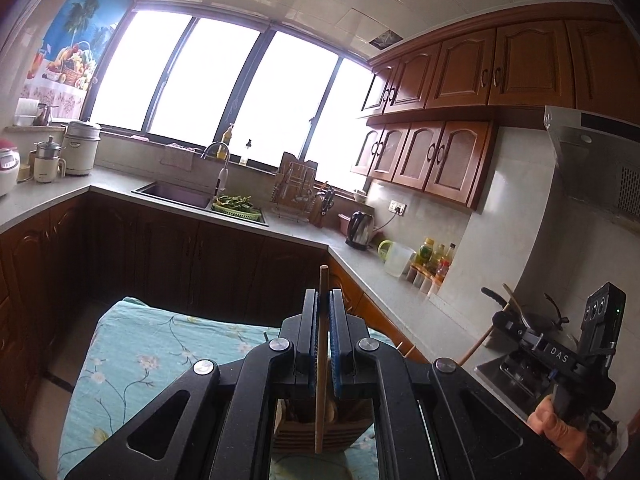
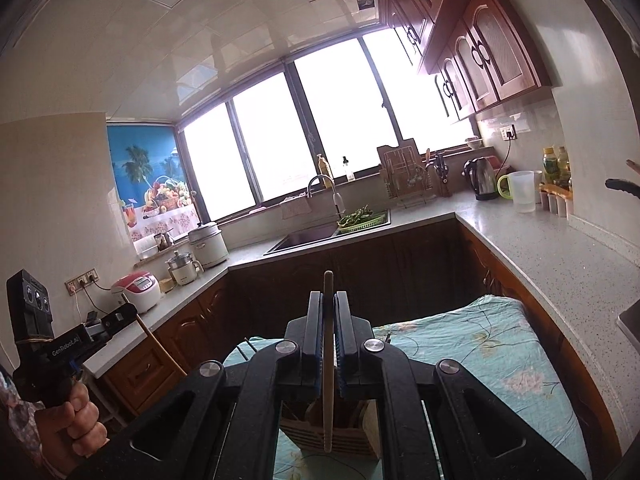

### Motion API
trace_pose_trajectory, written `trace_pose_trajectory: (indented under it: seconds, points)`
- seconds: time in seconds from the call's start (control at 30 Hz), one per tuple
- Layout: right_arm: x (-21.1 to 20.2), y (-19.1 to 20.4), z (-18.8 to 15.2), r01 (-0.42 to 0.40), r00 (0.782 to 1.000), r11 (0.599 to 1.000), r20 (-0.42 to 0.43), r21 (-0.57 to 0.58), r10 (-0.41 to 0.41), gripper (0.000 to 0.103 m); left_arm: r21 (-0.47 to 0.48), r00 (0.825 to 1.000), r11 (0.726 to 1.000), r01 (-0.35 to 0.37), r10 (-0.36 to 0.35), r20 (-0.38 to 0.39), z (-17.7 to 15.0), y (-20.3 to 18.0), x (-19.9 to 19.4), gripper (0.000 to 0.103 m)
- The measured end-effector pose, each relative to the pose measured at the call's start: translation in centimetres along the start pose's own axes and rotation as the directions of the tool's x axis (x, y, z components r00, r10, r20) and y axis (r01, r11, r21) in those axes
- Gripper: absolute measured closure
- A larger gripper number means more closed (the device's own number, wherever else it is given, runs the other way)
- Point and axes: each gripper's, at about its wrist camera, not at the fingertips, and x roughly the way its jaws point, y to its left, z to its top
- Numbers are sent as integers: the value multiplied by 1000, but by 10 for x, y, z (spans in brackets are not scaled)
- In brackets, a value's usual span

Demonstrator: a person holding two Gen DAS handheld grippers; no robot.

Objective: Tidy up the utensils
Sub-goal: 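Lift both wooden chopsticks and carry them over the wooden holder, then lower the chopsticks into the holder and open both tools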

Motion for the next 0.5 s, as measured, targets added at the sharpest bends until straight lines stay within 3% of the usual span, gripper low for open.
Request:
trace_pose_trajectory:
  seconds: [0.27, 0.5]
  points:
    - [30, -8, 7, 21, 999, 1000, 25, 11, -21, 98, -24, 999, 999, -33, 34, 42, -13, 11, 47, 100]
    - [52, -21, -14, 37, 999, 999, -4, 35, -37, 98, -43, 997, 996, -72, 74, 30, -40, 16, 85, 100]
